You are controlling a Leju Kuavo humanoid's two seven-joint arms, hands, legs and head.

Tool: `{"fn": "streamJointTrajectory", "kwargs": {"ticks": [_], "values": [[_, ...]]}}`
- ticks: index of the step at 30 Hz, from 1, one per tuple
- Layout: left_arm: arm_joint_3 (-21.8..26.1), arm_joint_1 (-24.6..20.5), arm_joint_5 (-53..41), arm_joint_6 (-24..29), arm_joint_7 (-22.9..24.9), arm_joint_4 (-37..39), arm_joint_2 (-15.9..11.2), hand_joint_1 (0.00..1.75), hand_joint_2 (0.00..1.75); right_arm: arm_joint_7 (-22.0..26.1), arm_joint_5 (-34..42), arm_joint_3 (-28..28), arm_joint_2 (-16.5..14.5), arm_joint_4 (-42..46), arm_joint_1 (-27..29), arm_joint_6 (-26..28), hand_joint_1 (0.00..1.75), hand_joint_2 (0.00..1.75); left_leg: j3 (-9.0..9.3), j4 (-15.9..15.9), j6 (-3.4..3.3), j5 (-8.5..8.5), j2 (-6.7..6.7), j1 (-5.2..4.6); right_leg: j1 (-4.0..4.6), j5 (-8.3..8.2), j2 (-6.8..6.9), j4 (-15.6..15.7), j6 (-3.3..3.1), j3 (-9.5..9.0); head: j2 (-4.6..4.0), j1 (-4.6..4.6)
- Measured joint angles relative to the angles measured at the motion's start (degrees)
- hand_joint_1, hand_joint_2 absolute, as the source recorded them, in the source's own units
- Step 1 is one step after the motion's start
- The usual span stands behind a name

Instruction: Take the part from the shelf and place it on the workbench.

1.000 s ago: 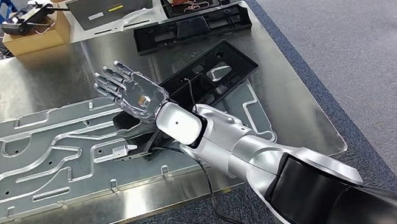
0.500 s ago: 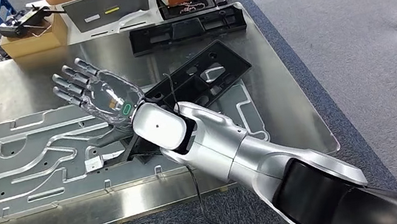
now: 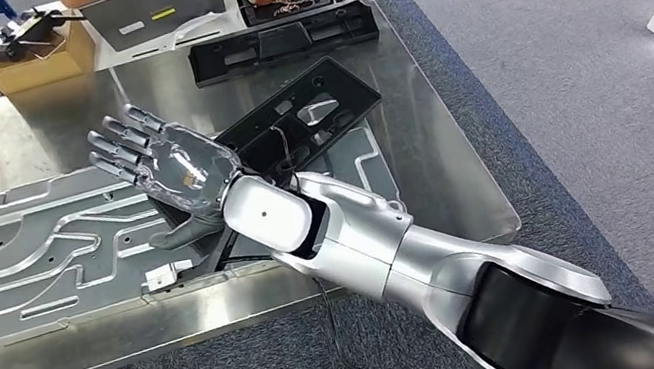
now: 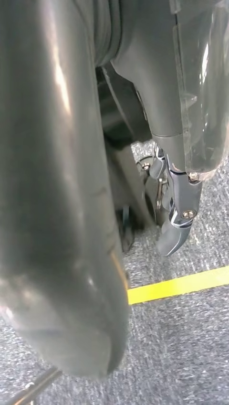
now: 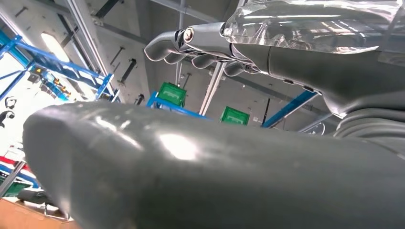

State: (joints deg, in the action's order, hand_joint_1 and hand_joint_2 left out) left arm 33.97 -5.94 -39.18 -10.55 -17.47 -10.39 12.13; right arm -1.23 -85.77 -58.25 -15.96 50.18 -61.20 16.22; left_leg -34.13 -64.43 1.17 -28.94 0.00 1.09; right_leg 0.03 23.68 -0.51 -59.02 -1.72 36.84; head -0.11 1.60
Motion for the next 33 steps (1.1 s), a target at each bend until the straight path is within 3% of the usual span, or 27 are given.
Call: {"fn": "streamJointTrajectory", "kwargs": {"ticks": [2, 4, 6, 8, 10, 11, 12, 13, 15, 17, 18, 20, 22, 23, 25, 27, 28, 31, 33], "values": [[0.01, -0.35, 0.02, -0.13, 0.1, -0.01, 0.02, 0.0, 0.0, -0.17, 0.19, -0.09, 0.04, 0.0, -0.01, 0.01, 0.0, 0.0, 3.39, 5.48, -0.52, 0.97, -0.09, -0.5, 0.01, -0.55, 0.01, -0.01, 0.51, 0.32, 0.0, 0.0], [0.04, -0.49, 0.02, -0.19, 0.28, -0.01, 0.03, 0.0, 0.0, -0.38, 0.22, -0.19, 0.09, 0.0, 0.04, 0.02, 0.0, 0.0, 3.58, 6.35, -0.81, 1.39, -0.14, -0.92, -0.12, -1.19, 0.06, 0.16, 1.22, 0.4, 0.0, 0.01], [0.08, -0.59, 0.0, -0.22, 0.49, -0.02, 0.09, 0.0, 0.0, -0.56, 0.22, -0.28, 0.21, -0.03, 0.05, 0.04, 0.0, 0.0, 3.32, 6.93, -1.54, 2.3, 0.07, -0.7, -0.18, -0.71, 0.02, 0.03, 1.85, 0.67, 0.0, 0.01], [0.12, -0.83, -0.03, -0.26, 0.62, -0.03, 0.24, 0.0, 0.0, -0.71, 0.2, -0.37, 0.38, -0.07, 0.05, 0.04, 0.0, 0.0, 2.63, 7.46, -2.34, 3.39, 0.34, -0.39, -0.27, 2.67, 0.05, -3.4, 2.37, 2.29, 0.0, 0.0], [0.17, -0.98, -0.05, -0.28, 0.78, -0.03, 0.33, 0.0, 0.0, -0.82, 0.14, -0.51, 0.53, -0.09, 0.19, 0.04, 0.0, 0.0, 1.47, 7.41, -2.69, 4.2, 0.46, -0.45, -0.43, 7.22, 0.14, -10.82, 2.84, 5.04, 0.0, 0.0], [0.21, -0.99, -0.06, -0.28, 0.85, -0.03, 0.35, 0.0, 0.0, -0.86, 0.11, -0.6, 0.61, -0.1, 0.3, 0.03, 0.0, 0.0, 0.87, 7.32, -2.68, 4.57, 0.5, -0.46, -0.5, 8.49, 0.16, -14.05, 3.04, 5.96, 0.0, 0.0], [0.24, -1.0, -0.07, -0.28, 0.9, -0.03, 0.35, 0.0, 0.0, -0.89, 0.09, -0.69, 0.7, -0.12, 0.4, 0.03, 0.0, 0.0, 0.26, 7.21, -2.64, 4.92, 0.53, -0.47, -0.55, 8.63, 0.17, -15.62, 3.18, 6.01, 0.0, 0.0], [0.26, -1.01, -0.07, -0.29, 0.91, -0.03, 0.36, 0.0, 0.0, -0.92, 0.09, -0.76, 0.77, -0.14, 0.44, 0.02, 0.0, 0.0, -0.33, 7.06, -2.56, 5.23, 0.55, -0.47, -0.61, 7.76, 0.18, -15.0, 3.24, 4.93, 0.0, 0.0], [0.28, -1.06, -0.07, -0.29, 0.93, -0.03, 0.39, 0.0, 0.0, -0.95, 0.09, -0.86, 0.84, -0.13, 0.39, 0.02, 0.0, 0.0, -1.33, 6.61, -2.3, 5.7, 0.55, -0.46, -0.68, 5.14, 0.21, -8.31, 2.98, -0.04, 0.0, 0.0], [0.3, -1.16, -0.06, -0.28, 0.93, -0.03, 0.5, 0.0, 0.0, -0.99, 0.08, -0.88, 0.79, -0.09, 0.23, 0.02, 0.0, 0.0, -2.13, 6.2, -1.81, 6.14, 0.56, -0.55, -0.41, 4.31, 0.2, -1.46, 2.43, -4.39, 0.0, 0.01], [0.33, -1.19, -0.05, -0.28, 0.93, -0.03, 0.55, 0.0, 0.0, -1.03, 0.07, -0.89, 0.78, -0.09, 0.2, 0.02, 0.0, 0.0, -2.34, 6.19, -1.47, 6.44, 0.57, -0.54, -0.2, 4.36, 0.18, 0.13, 2.12, -5.2, 0.0, 0.01], [0.39, -1.2, -0.01, -0.27, 0.93, -0.03, 0.64, 0.0, 0.0, -1.11, 0.07, -0.93, 0.78, -0.12, 0.24, 0.01, 0.0, 0.0, -2.6, 6.48, -0.72, 7.08, 0.52, -0.51, -0.12, 3.83, 0.22, 1.03, 1.48, -5.16, 0.0, 0.0], [0.45, -1.14, 0.04, -0.27, 0.93, -0.03, 0.67, 0.0, 0.0, -1.2, 0.07, -0.96, 0.75, -0.18, 0.27, 0.04, 0.0, 0.0, -3.19, 5.61, -0.08, 5.79, 0.37, -0.47, -0.41, 2.85, 0.45, 1.85, 0.69, -4.88, 0.0, 0.0], [0.47, -1.12, 0.07, -0.27, 0.92, -0.03, 0.66, 0.0, 0.0, -1.25, 0.07, -0.96, 0.71, -0.21, 0.28, 0.08, 0.0, 0.0, -3.92, 3.66, 0.18, 3.96, 0.3, -0.45, -0.6, 2.35, 0.59, 2.19, 0.34, -4.64, 0.0, 0.0], [0.48, -1.11, 0.09, -0.26, 0.93, -0.03, 0.66, 0.0, 0.0, -1.3, 0.09, -0.98, 0.62, -0.32, 0.4, 0.21, 0.0, 0.0, -6.14, -3.49, 0.65, -0.78, 0.27, -0.27, -0.56, 1.69, 0.71, 2.16, 0.03, -3.8, 0.0, 0.0], [0.49, -1.11, 0.08, -0.25, 0.97, -0.03, 0.65, 0.0, 0.0, -1.29, 0.26, -1.0, 0.6, -0.5, 0.76, 0.53, 0.0, 0.0, -7.4, -9.27, 1.06, -3.1, 0.28, -0.1, -0.56, 1.17, 0.76, 1.88, 0.14, -2.85, 0.0, 0.0], [0.49, -1.11, 0.07, -0.25, 1.0, -0.03, 0.63, 0.0, 0.0, -1.27, 0.44, -1.0, 0.59, -0.57, 0.96, 0.73, 0.0, 0.0, -6.62, -9.21, 1.23, -2.58, 0.28, 0.02, -0.62, 0.98, 0.77, 1.69, 0.26, -2.43, 0.0, 0.0], [0.5, -1.23, 0.03, -0.27, 1.13, -0.03, 0.62, 0.0, 0.0, -1.17, 1.38, -0.97, 0.37, -0.66, 1.3, 1.29, 0.0, 0.0, -0.18, 0.69, 1.6, 1.52, 0.2, 0.42, -0.82, 0.78, 0.69, 0.72, 0.83, -1.3, 0.0, 0.0], [0.51, -1.31, -0.01, -0.3, 1.25, -0.03, 0.66, 0.0, 0.0, -1.04, 2.14, -0.92, 0.02, -0.78, 1.68, 1.64, 0.0, 0.0, 2.0, 4.86, 1.3, 2.03, -0.13, 0.27, -0.75, 0.47, 0.55, 0.19, 1.55, -0.58, 0.0, -0.01]]}}
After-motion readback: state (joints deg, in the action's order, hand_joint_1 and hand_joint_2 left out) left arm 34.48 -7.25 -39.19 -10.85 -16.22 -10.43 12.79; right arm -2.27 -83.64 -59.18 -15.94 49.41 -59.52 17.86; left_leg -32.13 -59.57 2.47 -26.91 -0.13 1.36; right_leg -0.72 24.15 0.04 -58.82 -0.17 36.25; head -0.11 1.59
